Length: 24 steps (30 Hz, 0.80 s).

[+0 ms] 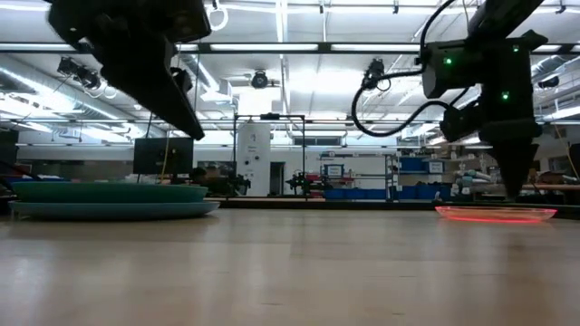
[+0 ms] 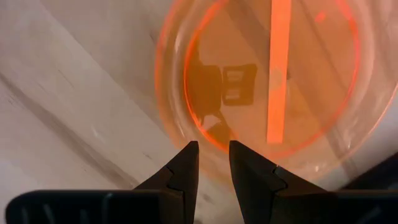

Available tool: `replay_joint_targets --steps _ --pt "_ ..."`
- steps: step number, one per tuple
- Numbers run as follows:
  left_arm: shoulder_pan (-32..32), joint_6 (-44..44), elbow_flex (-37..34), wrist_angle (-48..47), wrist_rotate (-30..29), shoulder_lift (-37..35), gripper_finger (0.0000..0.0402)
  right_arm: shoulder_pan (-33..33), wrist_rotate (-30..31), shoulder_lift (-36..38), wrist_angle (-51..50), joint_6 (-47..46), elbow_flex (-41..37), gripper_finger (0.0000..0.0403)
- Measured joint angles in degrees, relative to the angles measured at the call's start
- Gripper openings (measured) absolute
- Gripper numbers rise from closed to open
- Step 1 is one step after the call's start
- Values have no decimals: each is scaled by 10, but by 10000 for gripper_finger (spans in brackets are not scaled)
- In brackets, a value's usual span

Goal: Stack plastic plates
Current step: Stack the orange plate on top of the light green plate

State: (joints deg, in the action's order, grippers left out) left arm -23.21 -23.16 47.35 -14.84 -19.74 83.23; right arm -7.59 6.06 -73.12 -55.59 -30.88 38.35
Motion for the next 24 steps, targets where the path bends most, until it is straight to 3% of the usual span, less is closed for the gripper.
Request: replay_joint_targets --steps 5,13,20,24 --pt "-14 -1 0 -6 11 1 172 -12 -39 0 -52 5 0 100" --pt "0 13 0 9 10 1 172 -51 -44 0 -97 25 0 100" --pt "1 14 0 8 12 0 172 -65 33 0 -8 34 0 100" --pt "-9 13 0 -2 46 -14 172 -76 60 -10 27 32 0 100"
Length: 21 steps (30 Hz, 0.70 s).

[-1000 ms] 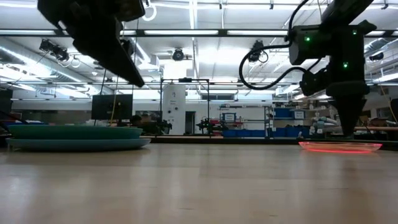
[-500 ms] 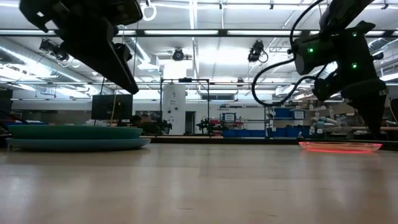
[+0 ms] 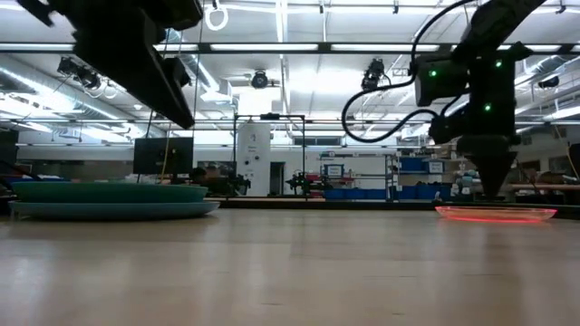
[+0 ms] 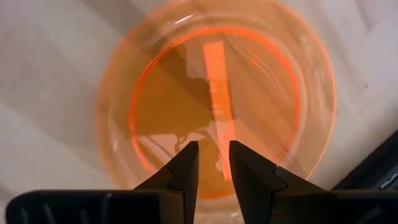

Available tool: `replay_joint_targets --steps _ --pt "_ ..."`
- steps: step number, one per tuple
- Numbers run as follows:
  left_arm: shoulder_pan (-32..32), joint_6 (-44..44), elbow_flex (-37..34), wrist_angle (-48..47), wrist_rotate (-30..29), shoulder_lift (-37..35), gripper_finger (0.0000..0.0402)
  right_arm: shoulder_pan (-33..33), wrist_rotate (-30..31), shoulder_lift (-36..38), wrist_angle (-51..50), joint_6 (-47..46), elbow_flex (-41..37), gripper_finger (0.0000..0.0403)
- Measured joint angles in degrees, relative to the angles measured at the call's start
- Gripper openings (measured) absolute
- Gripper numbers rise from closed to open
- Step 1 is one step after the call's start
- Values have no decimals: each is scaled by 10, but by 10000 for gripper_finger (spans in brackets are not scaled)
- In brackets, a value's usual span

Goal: Stack plastic plates
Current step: Stack the orange plate on top of the light green plate

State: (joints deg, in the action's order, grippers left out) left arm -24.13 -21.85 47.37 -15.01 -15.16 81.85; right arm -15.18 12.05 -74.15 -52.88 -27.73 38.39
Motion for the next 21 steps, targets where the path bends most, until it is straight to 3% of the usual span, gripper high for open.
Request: replay_joint_targets --steps 8,11,15,19,21 --pt "-19 0 0 -4 6 -10 172 -14 -2 -77 100 22 0 100" --pt "-19 0 0 -4 5 -10 172 -14 -35 -101 169 39 1 100" --pt "-19 0 0 -3 5 -10 172 -3 -117 -111 295 51 0 100" --pt "-10 25 0 9 3 -9 172 21 -256 -93 479 70 0 100" --pt "-3 46 0 17 2 -8 172 29 -294 -77 533 69 1 100"
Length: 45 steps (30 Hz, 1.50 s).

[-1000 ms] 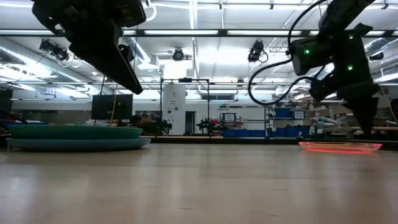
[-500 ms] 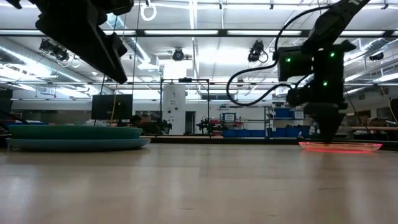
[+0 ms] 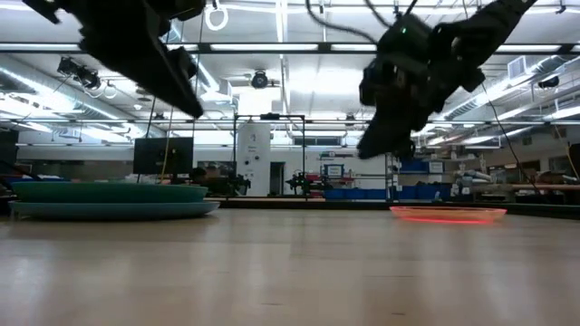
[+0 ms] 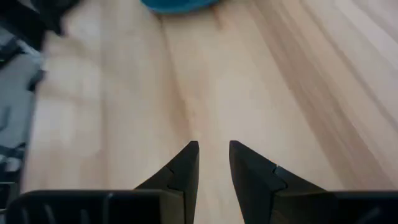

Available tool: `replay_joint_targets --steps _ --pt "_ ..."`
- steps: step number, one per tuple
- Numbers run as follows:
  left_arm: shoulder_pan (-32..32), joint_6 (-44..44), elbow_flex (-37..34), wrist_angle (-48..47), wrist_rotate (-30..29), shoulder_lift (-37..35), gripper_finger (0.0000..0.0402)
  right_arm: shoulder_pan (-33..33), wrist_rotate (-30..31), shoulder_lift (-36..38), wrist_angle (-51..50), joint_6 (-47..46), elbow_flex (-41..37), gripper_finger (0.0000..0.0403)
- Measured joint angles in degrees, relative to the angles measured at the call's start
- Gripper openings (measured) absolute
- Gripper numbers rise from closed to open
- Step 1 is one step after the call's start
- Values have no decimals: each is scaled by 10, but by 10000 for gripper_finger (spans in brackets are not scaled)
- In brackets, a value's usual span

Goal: Stack plastic plates
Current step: Stack the orange plate on top of the light green plate

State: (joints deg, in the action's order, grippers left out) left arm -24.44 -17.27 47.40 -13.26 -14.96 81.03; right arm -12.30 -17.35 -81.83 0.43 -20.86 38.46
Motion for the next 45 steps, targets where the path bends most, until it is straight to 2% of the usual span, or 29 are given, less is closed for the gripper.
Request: replay_joint_targets --steps 2,4,8,12,15,18,24,28,32,34,36,40,43,45 --pt "7 21 0 19 -14 2 172 2 -8 25 1 1 0 100" --pt "13 45 0 52 -37 12 172 2 12 54 -39 8 0 100" --pt "36 105 0 122 -44 55 172 2 150 93 -192 -5 -1 100" --pt "68 123 0 185 -44 92 172 1 293 105 -328 -49 -1 100" --pt "89 122 0 203 -43 106 172 1 360 101 -404 -84 -1 100" --pt "103 120 12 193 -29 119 172 1 386 86 -461 -123 -1 100" --pt "104 139 83 104 -19 153 172 1 401 50 -509 -175 -1 100" --pt "100 141 132 -10 -20 160 172 0 402 18 -551 -201 -1 100" --pt "86 132 166 -103 -21 160 172 5 400 -7 -556 -210 -1 100" --pt "77 132 176 -115 -21 159 172 6 398 -18 -548 -206 -1 100" --pt "70 136 176 -121 -20 159 172 5 389 -27 -521 -190 -1 100" --pt "61 141 175 -123 -21 159 172 20 339 -32 -397 -119 -2 100" --pt "62 140 175 -118 -21 159 172 43 275 -17 -276 -63 0 100" --pt "66 141 175 -103 -23 165 172 53 228 -1 -243 -35 0 100"
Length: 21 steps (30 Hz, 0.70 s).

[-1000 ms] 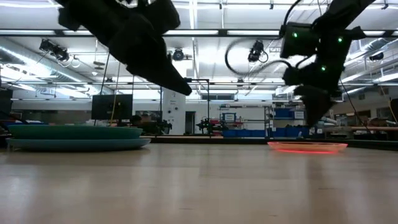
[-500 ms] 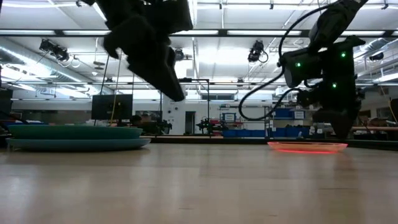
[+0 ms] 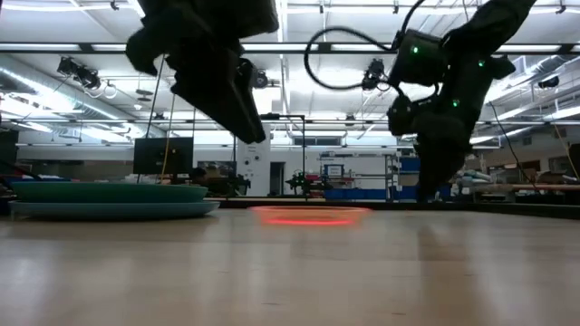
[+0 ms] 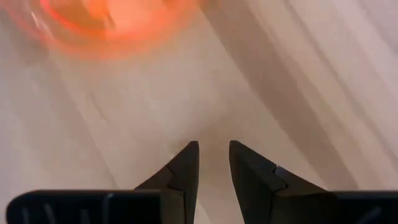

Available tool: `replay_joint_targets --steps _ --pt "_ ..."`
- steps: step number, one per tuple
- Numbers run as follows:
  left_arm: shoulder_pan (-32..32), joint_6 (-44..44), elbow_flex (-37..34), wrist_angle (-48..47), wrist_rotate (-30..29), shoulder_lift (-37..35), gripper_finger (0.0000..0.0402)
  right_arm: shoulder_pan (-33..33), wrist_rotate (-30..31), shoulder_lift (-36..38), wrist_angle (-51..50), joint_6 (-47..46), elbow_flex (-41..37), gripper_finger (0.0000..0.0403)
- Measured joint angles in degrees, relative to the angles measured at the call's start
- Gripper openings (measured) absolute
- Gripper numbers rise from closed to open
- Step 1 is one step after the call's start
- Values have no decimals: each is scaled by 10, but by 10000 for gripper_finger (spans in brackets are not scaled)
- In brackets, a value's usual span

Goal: Stack plastic plates
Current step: Stack the orange plate on top of the light green plate

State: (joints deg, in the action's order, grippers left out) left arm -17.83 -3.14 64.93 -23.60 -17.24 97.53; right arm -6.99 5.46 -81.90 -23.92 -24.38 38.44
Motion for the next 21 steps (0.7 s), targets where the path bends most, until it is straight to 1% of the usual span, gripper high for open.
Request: replay_joint_targets --steps 1,3,6,8,10,14,18,21 --pt "1 5 0 1 0 2 172 3 -12 7 10 6 -1 100" --pt "5 27 0 24 -4 15 172 6 -11 26 10 8 -1 100" --pt "13 71 -1 51 -13 36 172 7 16 49 -15 -3 -1 100" --pt "20 84 -1 58 -12 49 172 8 33 62 -35 -13 -1 100" --pt "28 68 -2 51 -12 55 172 13 44 68 -46 -24 -1 100" --pt "42 -1 -1 44 -11 65 172 29 58 69 -53 -30 -1 100" --pt "35 -2 -1 36 -15 86 172 41 78 63 -41 -31 -1 100" --pt "28 -1 -1 34 -21 100 172 48 82 61 -36 -36 -1 100"
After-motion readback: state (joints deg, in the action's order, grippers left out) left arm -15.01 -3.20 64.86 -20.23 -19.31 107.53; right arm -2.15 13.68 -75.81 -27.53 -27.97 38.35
